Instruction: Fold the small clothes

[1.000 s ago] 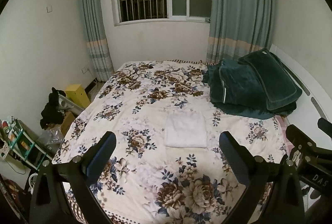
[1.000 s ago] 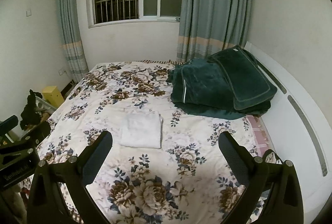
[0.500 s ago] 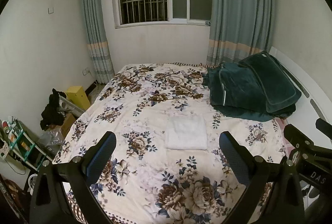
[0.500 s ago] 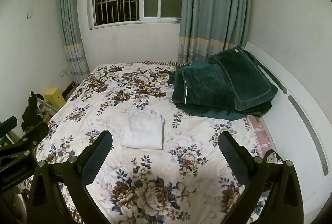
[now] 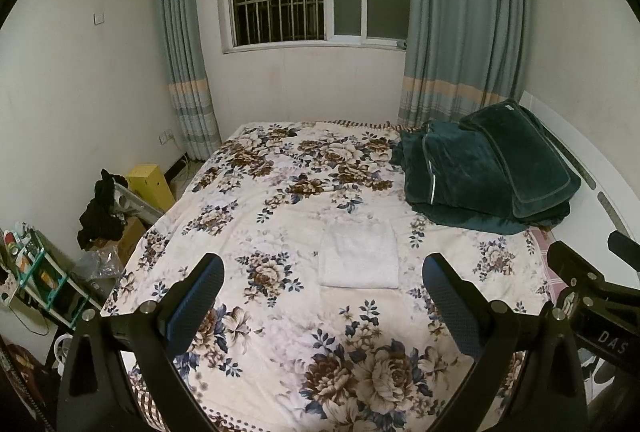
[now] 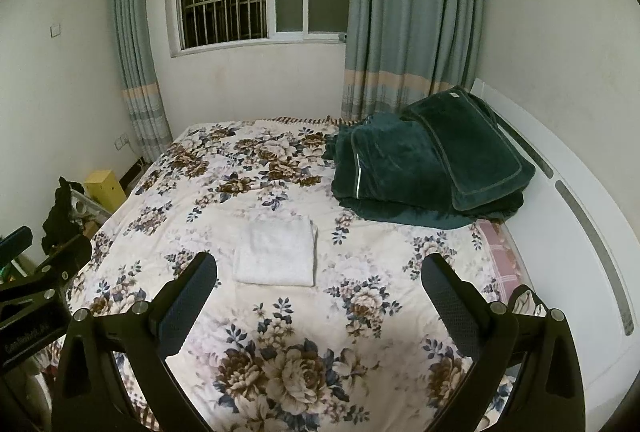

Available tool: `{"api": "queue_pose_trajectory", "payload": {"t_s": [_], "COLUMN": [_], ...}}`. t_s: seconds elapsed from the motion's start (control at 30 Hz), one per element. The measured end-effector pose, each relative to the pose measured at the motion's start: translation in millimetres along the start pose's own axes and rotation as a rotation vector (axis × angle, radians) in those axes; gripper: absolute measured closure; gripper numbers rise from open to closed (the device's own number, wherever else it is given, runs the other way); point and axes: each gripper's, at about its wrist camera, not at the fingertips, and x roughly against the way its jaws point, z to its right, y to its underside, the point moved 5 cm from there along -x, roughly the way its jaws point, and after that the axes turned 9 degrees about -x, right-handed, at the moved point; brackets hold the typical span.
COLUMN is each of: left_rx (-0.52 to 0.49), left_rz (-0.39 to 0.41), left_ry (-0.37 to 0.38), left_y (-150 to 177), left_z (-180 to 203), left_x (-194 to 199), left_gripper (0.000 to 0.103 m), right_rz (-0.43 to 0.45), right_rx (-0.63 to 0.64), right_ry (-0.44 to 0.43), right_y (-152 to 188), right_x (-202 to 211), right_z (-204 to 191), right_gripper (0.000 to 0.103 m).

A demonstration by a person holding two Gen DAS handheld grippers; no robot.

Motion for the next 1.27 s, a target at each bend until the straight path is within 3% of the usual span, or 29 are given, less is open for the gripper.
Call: {"api": "queue_pose_trajectory", "payload": {"t_s": [1.27], "left_rx": [-0.002], "left_rz": [0.003], "left_ry": [-0.001], "left_y": [4.5], "left_z": [0.6], "left_x": [1.8], "left_gripper": [0.001], "right_rz": [0.002], "right_rx": [-0.008], "right_ry": [0.008], "right_y": [4.0], "right_x": [3.4], "right_z": [1.9], "right_gripper": [0.000]}}
